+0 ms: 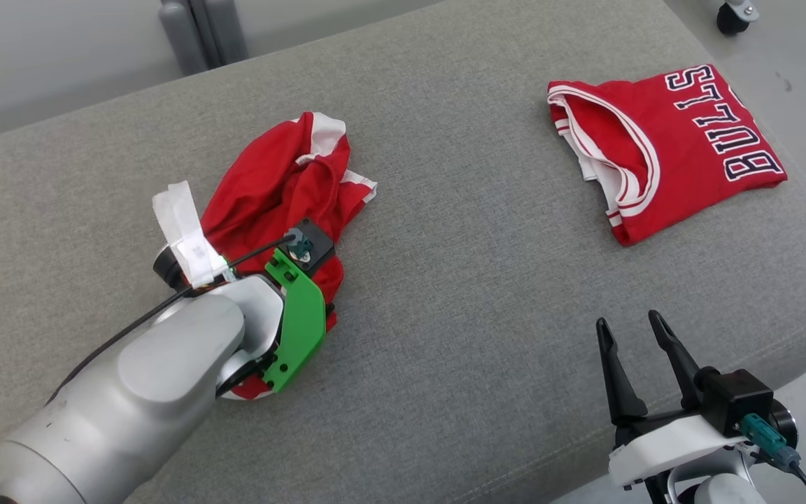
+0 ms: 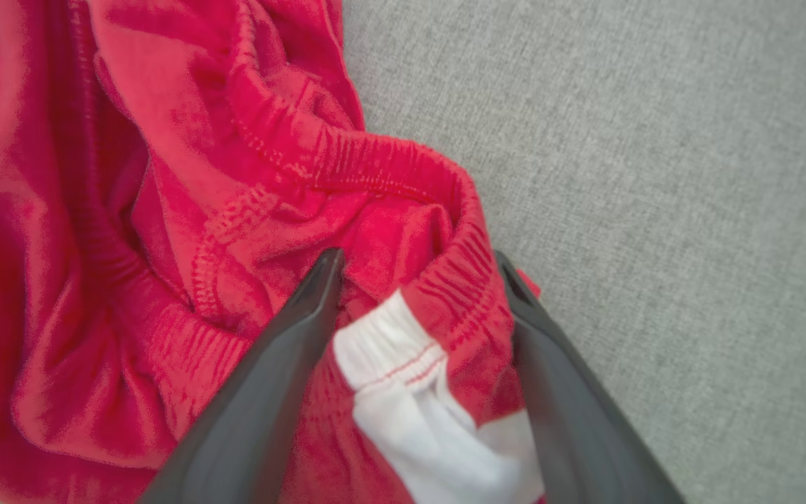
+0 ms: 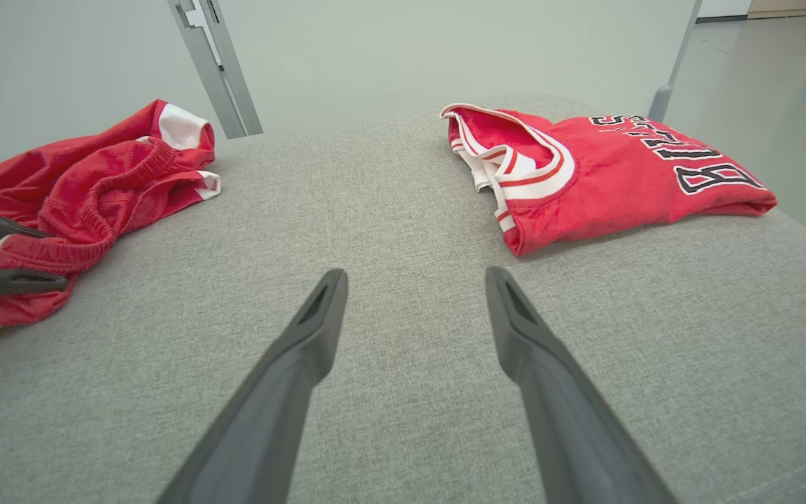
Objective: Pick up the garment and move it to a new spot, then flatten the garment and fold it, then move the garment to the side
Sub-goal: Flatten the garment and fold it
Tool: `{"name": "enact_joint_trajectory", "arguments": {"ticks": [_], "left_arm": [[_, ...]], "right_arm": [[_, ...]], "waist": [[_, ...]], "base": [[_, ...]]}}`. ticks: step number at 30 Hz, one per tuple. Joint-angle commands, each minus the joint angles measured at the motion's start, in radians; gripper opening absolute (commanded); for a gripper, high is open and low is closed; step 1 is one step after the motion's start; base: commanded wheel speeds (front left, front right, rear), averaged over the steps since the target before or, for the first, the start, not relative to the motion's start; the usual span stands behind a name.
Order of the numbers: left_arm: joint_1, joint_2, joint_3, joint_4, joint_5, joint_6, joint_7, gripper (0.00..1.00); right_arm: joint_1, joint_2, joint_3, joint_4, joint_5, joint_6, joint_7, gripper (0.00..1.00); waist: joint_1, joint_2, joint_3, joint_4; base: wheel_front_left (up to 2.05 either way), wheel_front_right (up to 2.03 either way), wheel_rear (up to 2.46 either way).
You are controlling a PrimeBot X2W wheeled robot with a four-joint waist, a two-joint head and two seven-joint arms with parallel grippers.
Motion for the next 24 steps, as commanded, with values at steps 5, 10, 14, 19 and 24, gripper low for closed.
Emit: {"name": "enact_joint_trajectory", "arguments": {"ticks": [5,10,14,19,24], "left_arm": [[0.055,0.042,0.004,-0.096,-0.103,0.002,0.046,0.00],[0.011,0.047,0.173,-0.241,-0.376,0.002,-0.065,0.00],[-0.054,0.060,0.257,-0.320,-0.453,0.002,-0.108,0.00],[-0.143,0.005,0.372,-0.301,-0.453,0.076,-0.231,0.00],[-0.148,-0.064,0.422,-0.274,-0.449,0.098,-0.352,0.00]], "right_arm": [[0.010,0.001,0.000,0.007,-0.007,-0.002,0.000,1.00],[0.014,0.000,-0.014,0.000,-0.007,-0.002,0.000,1.00],[0.034,0.000,-0.013,0.012,0.010,-0.002,0.000,1.00],[0.031,0.001,0.001,0.023,0.032,-0.002,0.000,1.00],[0.015,0.000,0.006,0.025,0.049,-0.002,0.000,1.00]], "waist": [[0.0000,-0.0001,-0.032,0.024],[0.0000,-0.0001,-0.046,0.034],[0.0000,-0.0001,-0.063,0.045],[0.0000,-0.0001,-0.076,0.053],[0.0000,-0.0001,-0.084,0.043]], "base": [[0.00,0.00,0.00],[0.00,0.00,0.00],[0.00,0.00,0.00],[0.00,0.00,0.00],[0.00,0.00,0.00]]}}
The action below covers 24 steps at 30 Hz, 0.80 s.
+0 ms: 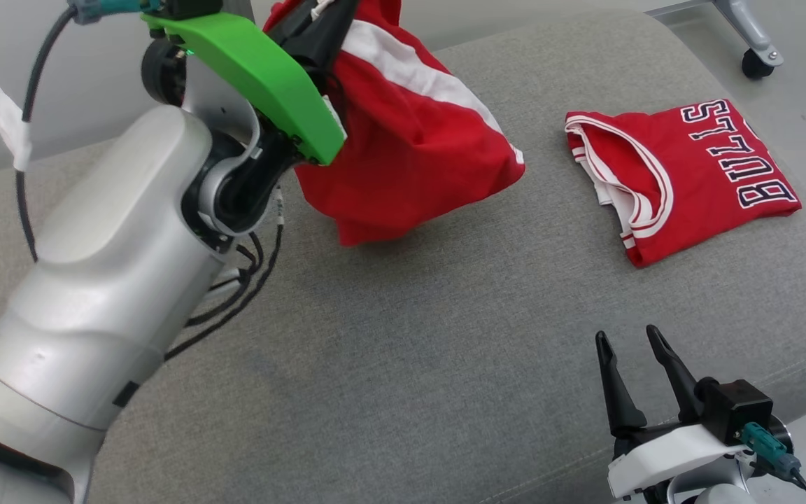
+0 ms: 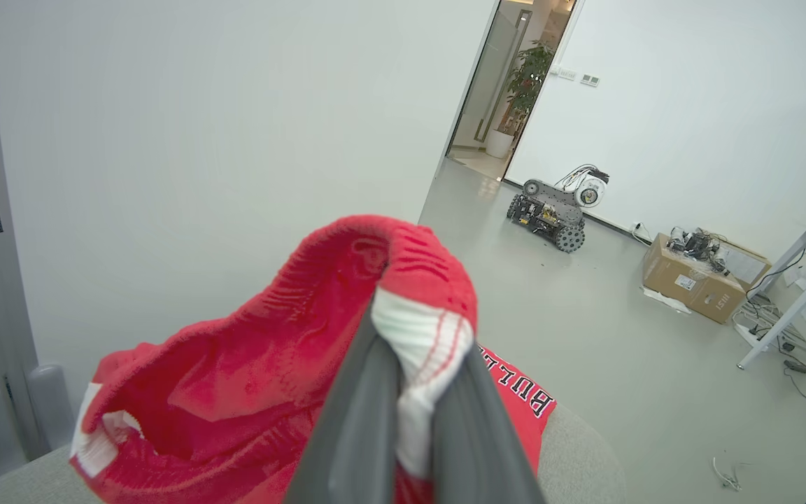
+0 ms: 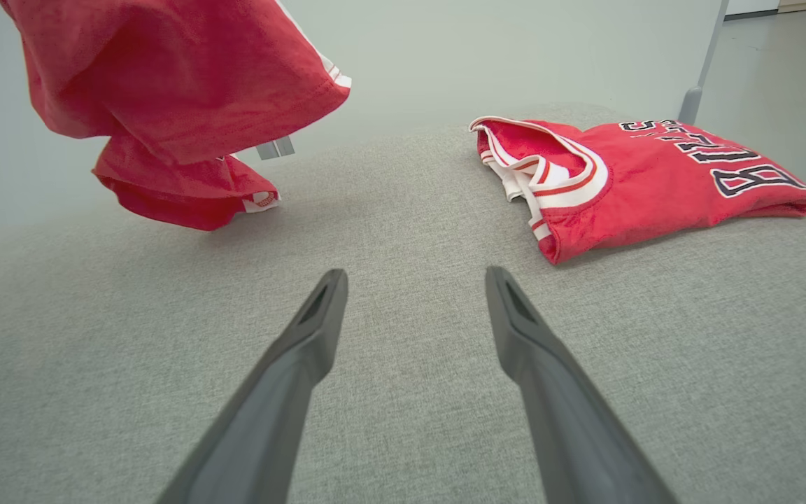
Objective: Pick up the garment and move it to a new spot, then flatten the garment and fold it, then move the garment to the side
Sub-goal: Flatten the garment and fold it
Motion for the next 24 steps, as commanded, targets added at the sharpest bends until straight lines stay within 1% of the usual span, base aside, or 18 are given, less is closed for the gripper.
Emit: {"name": "enact_joint_trajectory", "arguments": {"ticks": [1,3,6,8,9,11,13,14,15,16,17,18,21,24], "left_arm": [[0.039,-0.007,0.000,-0.008,-0.009,-0.007,-0.019,0.00],[0.099,-0.003,-0.011,-0.035,0.002,-0.018,-0.060,0.00],[0.262,0.013,-0.037,-0.096,0.001,-0.025,-0.143,0.00],[0.415,0.026,-0.030,-0.131,-0.040,-0.005,-0.207,0.00],[0.484,0.037,-0.030,-0.144,-0.049,0.004,-0.226,0.00],[0.651,0.071,-0.017,-0.163,-0.072,0.036,-0.258,0.00],[0.767,0.098,-0.005,-0.156,-0.043,0.066,-0.270,0.00],[0.832,0.105,0.000,-0.151,-0.031,0.081,-0.273,0.13],[0.879,0.100,0.010,-0.146,-0.028,0.089,-0.276,0.30],[0.923,0.090,0.048,-0.145,-0.013,0.093,-0.275,0.42],[0.960,0.078,0.074,-0.139,0.006,0.092,-0.275,0.92],[0.991,0.069,0.100,-0.127,0.022,0.099,-0.275,1.00],[1.035,0.030,0.145,-0.083,0.103,0.102,-0.275,1.00],[1.056,-0.012,0.210,-0.059,0.185,0.106,-0.275,1.00]], "right_arm": [[-0.001,0.000,-0.007,0.000,0.010,-0.002,0.000,1.00],[0.012,0.000,-0.018,0.001,0.013,-0.002,0.000,1.00],[0.037,0.000,-0.037,0.010,0.012,-0.002,0.000,1.00],[0.053,0.000,-0.043,0.012,0.013,-0.002,0.000,1.00],[0.062,0.000,-0.047,0.013,0.012,-0.002,0.000,1.00],[0.082,-0.001,-0.065,0.009,0.016,-0.002,0.000,1.00],[0.099,0.000,-0.080,0.009,0.006,-0.002,0.000,1.00],[0.105,0.000,-0.083,0.010,-0.004,-0.002,0.000,1.00],[0.111,0.000,-0.093,0.009,-0.009,-0.002,0.000,1.00],[0.115,-0.001,-0.099,0.009,-0.016,-0.002,0.000,1.00],[0.120,0.000,-0.107,0.008,-0.023,-0.002,0.000,1.00],[0.120,0.000,-0.107,0.007,-0.030,-0.002,0.000,1.00],[0.115,0.000,-0.110,0.006,-0.048,-0.002,0.000,1.00],[0.114,-0.002,-0.106,0.008,-0.063,-0.002,0.000,1.00]], "waist": [[0.0000,-0.0001,-0.004,-0.004],[0.0000,-0.0001,-0.009,-0.003],[0.0000,-0.0001,-0.019,0.006],[0.0000,-0.0001,-0.027,0.012],[0.0000,-0.0001,-0.029,0.016],[0.0000,-0.0001,-0.033,0.036],[0.0000,-0.0001,-0.037,0.064],[0.0000,-0.0001,-0.039,0.081],[0.0000,-0.0001,-0.041,0.098],[0.0000,-0.0001,-0.042,0.118],[0.0000,-0.0001,-0.044,0.139],[0.0000,-0.0001,-0.044,0.154],[0.0000,-0.0001,-0.053,0.205],[0.0000,-0.0001,-0.071,0.240]], "base": [[0.00,0.00,0.00],[0.00,0.00,0.00],[0.00,0.00,0.00],[0.00,0.00,0.00],[0.00,0.00,0.00],[0.00,0.00,0.00],[0.00,0.00,0.00],[0.00,0.00,0.00],[0.00,0.00,0.00],[0.00,0.00,0.00],[0.00,0.00,0.00],[0.00,0.00,0.00],[0.00,0.00,0.00],[0.00,0.00,0.00]]}}
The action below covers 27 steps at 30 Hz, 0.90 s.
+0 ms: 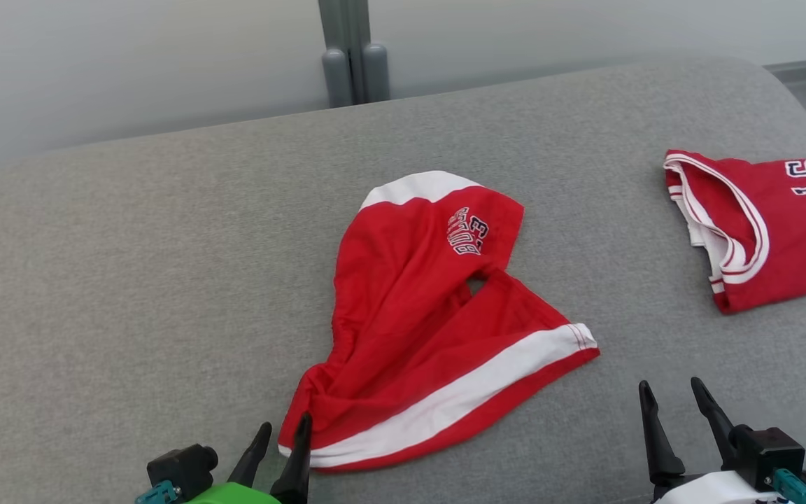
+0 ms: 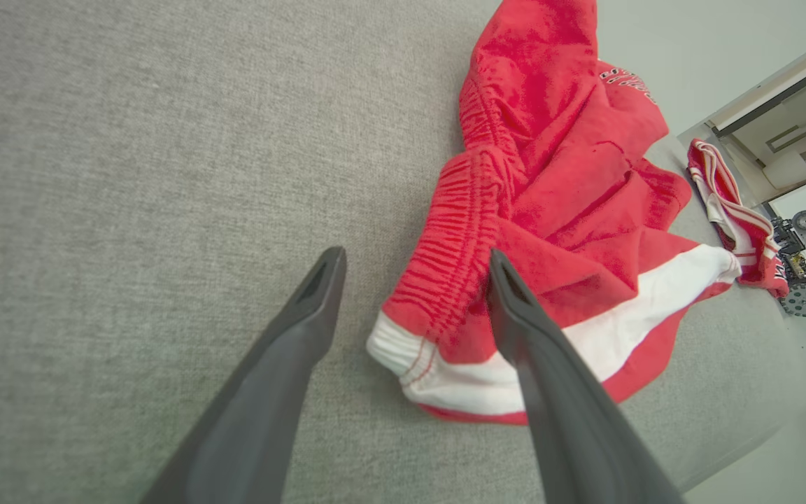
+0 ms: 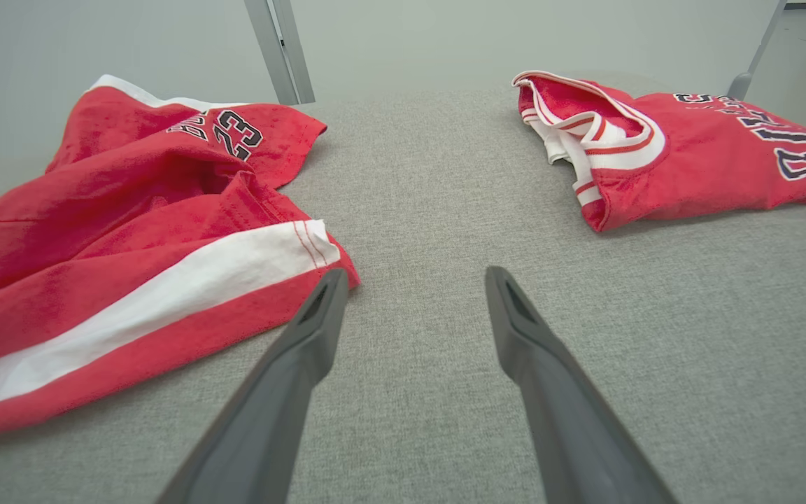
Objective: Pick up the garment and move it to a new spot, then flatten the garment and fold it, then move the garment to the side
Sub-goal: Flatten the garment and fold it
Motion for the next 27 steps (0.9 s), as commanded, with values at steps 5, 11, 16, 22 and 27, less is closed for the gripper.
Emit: {"name": "enact_joint_trajectory", "arguments": {"ticks": [5,11,16,22,27], "left_arm": [[0.086,-0.067,0.183,-0.045,0.170,-0.031,-0.003,1.00],[0.183,-0.138,0.398,-0.168,0.470,-0.077,-0.003,1.00],[0.254,-0.214,0.542,-0.234,0.642,-0.133,-0.003,1.00],[0.299,-0.241,0.601,-0.215,0.757,-0.183,-0.003,1.00],[0.307,-0.245,0.612,-0.189,0.774,-0.198,-0.003,1.00]], "right_arm": [[0.024,-0.010,-0.019,-0.011,-0.013,-0.002,0.000,1.00],[0.042,-0.010,-0.036,-0.032,-0.018,-0.002,0.000,1.00],[0.052,-0.006,-0.045,-0.036,-0.020,-0.002,0.000,1.00],[0.048,-0.005,-0.037,-0.015,-0.035,-0.002,0.000,1.00],[0.040,-0.004,-0.034,0.003,-0.043,-0.002,0.000,1.00]], "waist": [[0.0000,0.0000,-0.059,0.108],[0.0000,0.0000,-0.089,0.136],[0.0000,0.0000,-0.108,0.148],[0.0000,0.0000,-0.122,0.146],[0.0000,0.0000,-0.129,0.143]], "base": [[0.00,0.00,0.00],[0.00,0.00,0.00],[0.00,0.00,0.00],[0.00,0.00,0.00],[0.00,0.00,0.00]]}}
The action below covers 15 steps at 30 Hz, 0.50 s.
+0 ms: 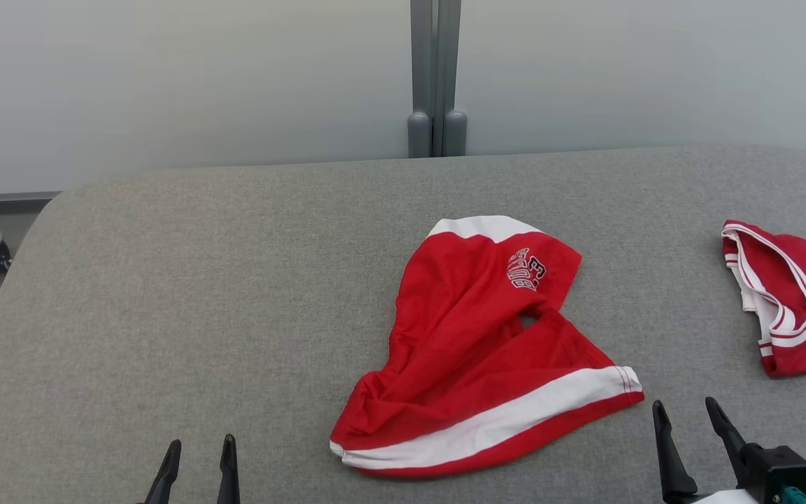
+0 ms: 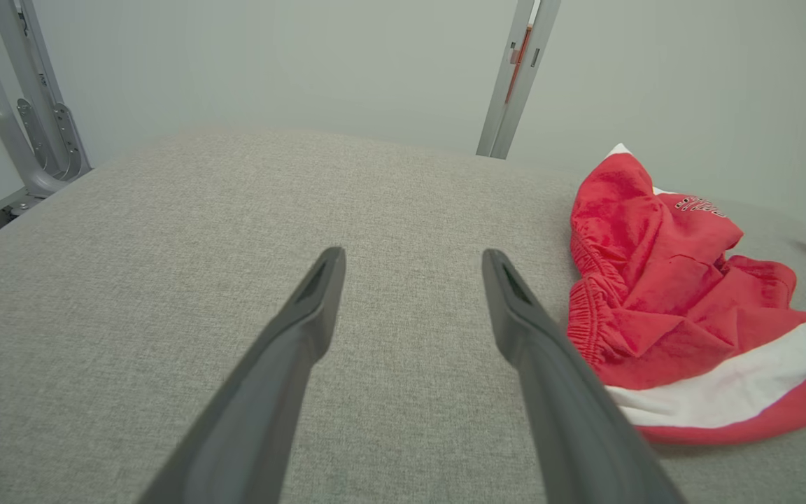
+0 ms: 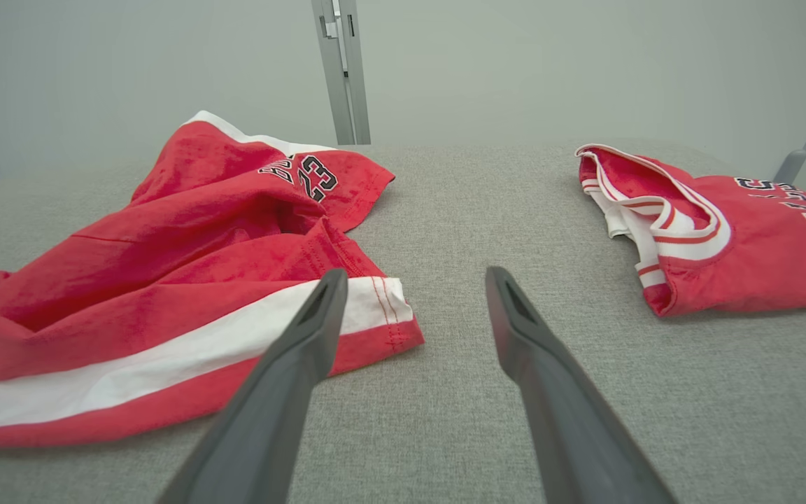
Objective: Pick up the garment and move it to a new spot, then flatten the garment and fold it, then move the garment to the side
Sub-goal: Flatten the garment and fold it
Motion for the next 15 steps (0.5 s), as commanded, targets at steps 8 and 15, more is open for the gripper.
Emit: {"name": "enact_joint_trajectory", "arguments": {"ticks": [8,15], "left_arm": [[-0.024,-0.001,-0.041,0.004,-0.052,-0.008,-0.003,1.00],[-0.111,0.098,-0.199,0.048,-0.136,-0.007,0.182,1.00]], "right_arm": [[-0.040,-0.012,0.029,-0.020,-0.002,-0.002,0.000,1.00],[-0.148,-0.113,0.097,0.054,0.019,-0.002,0.078,1.00]], "waist": [[0.0000,0.0000,0.006,-0.009],[0.0000,0.0000,0.034,-0.012]], "base": [[0.00,0.00,0.00],[0.00,0.00,0.00]]}}
